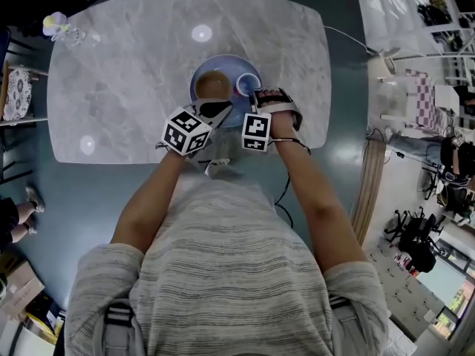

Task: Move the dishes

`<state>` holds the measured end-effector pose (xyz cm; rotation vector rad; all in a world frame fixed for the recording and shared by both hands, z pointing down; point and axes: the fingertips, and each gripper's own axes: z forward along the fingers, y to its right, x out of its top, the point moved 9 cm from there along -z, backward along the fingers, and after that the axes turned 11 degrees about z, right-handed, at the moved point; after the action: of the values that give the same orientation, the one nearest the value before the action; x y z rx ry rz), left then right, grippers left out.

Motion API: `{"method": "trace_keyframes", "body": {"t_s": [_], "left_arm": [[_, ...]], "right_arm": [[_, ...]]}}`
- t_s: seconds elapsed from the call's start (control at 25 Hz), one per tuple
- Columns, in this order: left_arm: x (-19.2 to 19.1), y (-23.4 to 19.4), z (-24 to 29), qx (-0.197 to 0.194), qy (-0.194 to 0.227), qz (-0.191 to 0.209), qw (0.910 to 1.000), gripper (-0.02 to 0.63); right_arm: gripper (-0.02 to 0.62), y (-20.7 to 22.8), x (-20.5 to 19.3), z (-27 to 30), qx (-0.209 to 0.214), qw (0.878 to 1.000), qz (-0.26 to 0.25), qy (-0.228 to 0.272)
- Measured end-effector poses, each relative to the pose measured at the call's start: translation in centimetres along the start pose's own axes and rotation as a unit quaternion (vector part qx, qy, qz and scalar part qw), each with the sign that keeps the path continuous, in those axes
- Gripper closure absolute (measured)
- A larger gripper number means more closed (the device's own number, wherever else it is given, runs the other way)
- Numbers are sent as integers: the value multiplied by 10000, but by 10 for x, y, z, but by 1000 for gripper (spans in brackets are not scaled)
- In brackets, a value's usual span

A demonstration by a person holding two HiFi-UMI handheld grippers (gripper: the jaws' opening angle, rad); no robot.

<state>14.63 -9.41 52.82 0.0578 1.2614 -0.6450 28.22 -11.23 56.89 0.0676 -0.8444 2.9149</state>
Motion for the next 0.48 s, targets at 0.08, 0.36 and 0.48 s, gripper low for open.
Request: {"method": "trace_keyframes", "body": {"t_s": [0.08,0.36,0.48], "left_arm": [[0,0,-1,-1,-8,0,10000,584],[1,0,0,-1,-15,9,10000,584],[2,0,-1,1,-23,18,10000,584]], "right_arm": [[531,0,1,0,25,10000,57,37],[497,-1,0,0,144,9994,265,139],[479,1,-1,-3,227,9982,491,250]]}}
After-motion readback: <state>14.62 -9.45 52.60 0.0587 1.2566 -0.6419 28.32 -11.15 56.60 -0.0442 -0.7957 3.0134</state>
